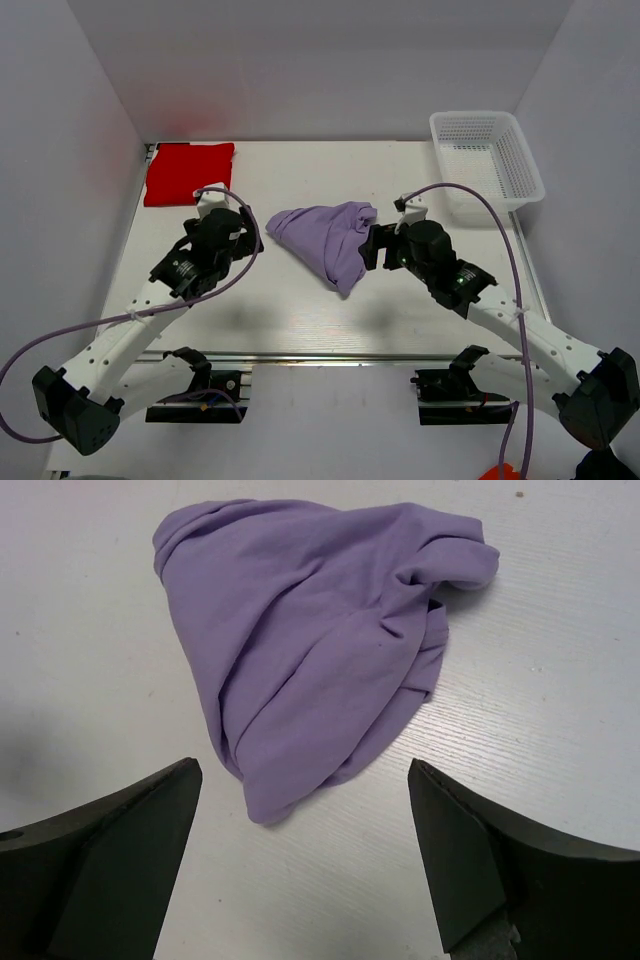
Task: Fold and stack the t-shirts
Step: Flatten out the tshirt
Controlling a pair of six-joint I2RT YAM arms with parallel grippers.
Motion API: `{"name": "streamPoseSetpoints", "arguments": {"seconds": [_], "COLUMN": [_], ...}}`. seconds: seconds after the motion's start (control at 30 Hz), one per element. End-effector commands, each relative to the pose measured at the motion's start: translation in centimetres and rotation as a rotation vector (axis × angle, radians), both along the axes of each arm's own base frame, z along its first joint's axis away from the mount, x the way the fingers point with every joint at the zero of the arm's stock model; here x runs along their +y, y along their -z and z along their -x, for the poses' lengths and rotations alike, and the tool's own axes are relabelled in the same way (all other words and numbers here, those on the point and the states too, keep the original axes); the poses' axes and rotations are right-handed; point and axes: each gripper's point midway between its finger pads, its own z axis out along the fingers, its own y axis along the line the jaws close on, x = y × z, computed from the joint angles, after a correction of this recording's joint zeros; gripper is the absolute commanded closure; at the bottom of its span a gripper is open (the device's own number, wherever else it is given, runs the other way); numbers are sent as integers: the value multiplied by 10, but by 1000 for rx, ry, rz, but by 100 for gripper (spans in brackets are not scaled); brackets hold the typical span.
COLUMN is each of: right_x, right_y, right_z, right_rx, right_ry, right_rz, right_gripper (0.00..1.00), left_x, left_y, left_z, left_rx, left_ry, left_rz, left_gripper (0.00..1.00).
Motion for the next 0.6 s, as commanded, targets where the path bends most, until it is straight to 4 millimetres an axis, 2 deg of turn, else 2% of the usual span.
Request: {"name": "streamPoseSetpoints", "arguments": {"seconds": [0.0,0.1,0.17,0.23,0.27,0.4,0.43,0.47,0.5,0.57], "right_x": [1,7,7,3,2,-2,-1,-2,-3,-3], "right_y": [-19,-23,-17,-13,-13,5,7,10,14,20], "right_z": [-6,-1,-1,-4,-4,-8,-10,-9,-10,-12], "right_rx": [-67,-81,-80,-76,-69,-11,3,17,29,45], "right_ry": [8,-38,-42,-12,-4,30,42,45,50,66], "right_rz": [-30,-54,-50,-39,-39,15,17,31,42,51], "right_gripper": [10,10,10,10,10,10,10,10,10,10], "left_x": [-4,-13,-19,-21,-25,-34,-37,-35,-37,-32], "left_y": [-11,-14,-12,3,1,31,31,45,51,53], "left_z": [-4,-8,-12,-16,-21,-38,-45,-52,-56,-69], "left_rx": [-18,-29,-37,-11,-26,47,50,91,98,95], "left_ry": [9,49,70,70,70,97,100,86,86,66], "left_rz": [10,27,33,17,27,-13,-16,-39,-42,-38], "left_gripper": [0,0,0,0,0,0,0,0,0,2]}}
